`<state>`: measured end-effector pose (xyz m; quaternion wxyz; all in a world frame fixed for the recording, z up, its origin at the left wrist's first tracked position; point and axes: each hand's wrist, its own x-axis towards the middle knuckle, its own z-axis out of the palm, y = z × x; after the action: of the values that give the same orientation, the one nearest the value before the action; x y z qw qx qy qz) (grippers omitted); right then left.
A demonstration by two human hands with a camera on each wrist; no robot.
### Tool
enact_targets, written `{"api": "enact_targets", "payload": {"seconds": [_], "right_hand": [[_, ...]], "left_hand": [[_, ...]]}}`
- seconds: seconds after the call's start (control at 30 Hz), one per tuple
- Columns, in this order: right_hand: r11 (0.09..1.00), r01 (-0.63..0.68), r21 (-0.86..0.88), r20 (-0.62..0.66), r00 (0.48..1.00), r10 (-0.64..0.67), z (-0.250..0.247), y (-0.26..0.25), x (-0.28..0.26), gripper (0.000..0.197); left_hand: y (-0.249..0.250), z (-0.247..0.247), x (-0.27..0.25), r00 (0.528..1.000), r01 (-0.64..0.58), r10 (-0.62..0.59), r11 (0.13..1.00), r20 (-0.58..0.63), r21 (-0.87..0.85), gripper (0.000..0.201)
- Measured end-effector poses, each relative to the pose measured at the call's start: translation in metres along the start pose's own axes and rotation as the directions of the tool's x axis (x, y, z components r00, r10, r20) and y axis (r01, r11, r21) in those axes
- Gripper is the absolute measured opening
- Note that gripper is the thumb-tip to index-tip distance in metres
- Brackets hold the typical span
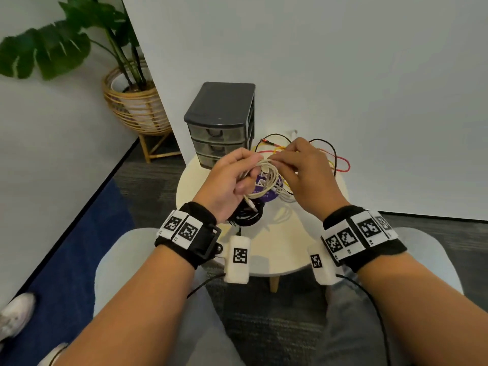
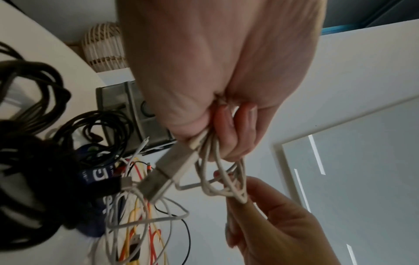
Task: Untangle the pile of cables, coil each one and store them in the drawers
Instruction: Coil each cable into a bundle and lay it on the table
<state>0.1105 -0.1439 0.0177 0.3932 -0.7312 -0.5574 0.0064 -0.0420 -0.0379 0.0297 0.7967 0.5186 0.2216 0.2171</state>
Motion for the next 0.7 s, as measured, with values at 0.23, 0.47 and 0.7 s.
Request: {"api": "enact_targets", "payload": {"seconds": [0.23,0.47,0.7], "right_hand": [[0.687,-0.288,0.667,0.147,0.955,0.257,0.006,0.015,0.014,0.018],[0.344,-0.352,0.870,0.257,0.921,0.294,-0.003,0.027,0.029,0.030],[0.353,-0.361,0.864,0.296,0.929,0.223,-0.007,0.038,0.026,0.028]], "left_hand": [[0.014,0.015,0.030,0.996,-0.087,0.086,0.996,0.030,0.026,0.014],[0.001,0.036,0.053,0.983,-0.176,0.177,0.984,-0.042,0.035,0.007],[-0.001,0.031,0.058,0.950,-0.286,0.303,0.940,-0.071,0.188,0.007]]}}
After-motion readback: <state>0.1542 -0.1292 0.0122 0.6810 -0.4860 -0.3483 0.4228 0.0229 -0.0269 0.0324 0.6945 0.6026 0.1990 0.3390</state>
